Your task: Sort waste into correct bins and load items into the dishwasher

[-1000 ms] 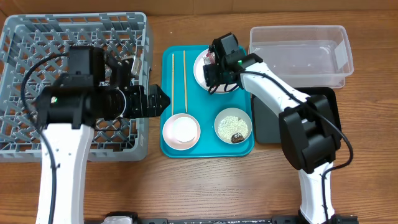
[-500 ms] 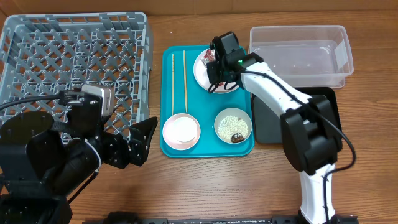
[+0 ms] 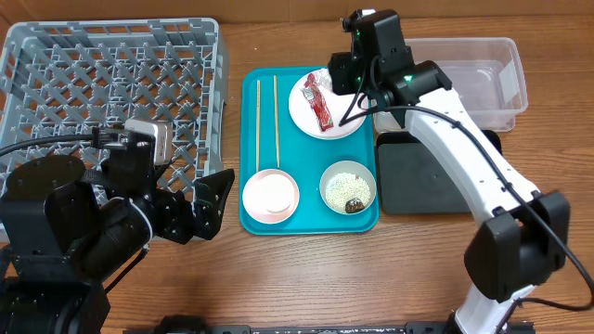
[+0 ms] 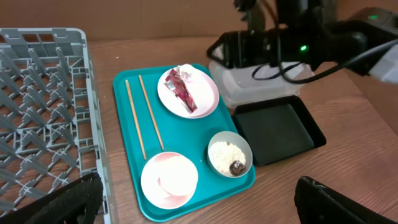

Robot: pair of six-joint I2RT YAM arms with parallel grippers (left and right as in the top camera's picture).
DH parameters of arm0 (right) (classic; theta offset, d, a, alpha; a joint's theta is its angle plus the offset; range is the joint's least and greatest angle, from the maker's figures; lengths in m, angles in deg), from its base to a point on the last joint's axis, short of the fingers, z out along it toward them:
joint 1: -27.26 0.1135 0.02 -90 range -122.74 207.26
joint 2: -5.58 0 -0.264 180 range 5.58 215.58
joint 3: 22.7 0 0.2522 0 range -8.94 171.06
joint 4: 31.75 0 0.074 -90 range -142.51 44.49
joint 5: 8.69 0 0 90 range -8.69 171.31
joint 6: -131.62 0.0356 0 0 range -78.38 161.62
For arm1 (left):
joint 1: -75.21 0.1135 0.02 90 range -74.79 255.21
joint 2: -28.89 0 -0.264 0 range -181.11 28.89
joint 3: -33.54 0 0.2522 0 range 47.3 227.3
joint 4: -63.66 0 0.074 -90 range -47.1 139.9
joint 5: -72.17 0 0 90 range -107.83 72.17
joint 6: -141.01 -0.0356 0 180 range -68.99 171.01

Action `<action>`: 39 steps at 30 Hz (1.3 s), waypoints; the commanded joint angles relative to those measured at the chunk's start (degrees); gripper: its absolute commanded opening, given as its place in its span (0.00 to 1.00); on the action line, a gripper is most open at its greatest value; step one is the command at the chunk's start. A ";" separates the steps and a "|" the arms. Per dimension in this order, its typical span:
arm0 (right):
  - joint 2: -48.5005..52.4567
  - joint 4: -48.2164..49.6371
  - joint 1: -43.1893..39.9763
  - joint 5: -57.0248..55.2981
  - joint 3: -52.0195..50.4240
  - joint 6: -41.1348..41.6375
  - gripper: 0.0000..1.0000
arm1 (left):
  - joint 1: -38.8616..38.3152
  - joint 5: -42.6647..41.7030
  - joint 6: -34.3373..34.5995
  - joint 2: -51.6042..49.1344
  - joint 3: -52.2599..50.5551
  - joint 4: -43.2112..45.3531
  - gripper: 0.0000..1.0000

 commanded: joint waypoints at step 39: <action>-0.57 -3.04 -4.20 -1.31 0.83 4.87 0.04 | -0.35 0.39 -1.68 -0.31 0.02 0.02 1.00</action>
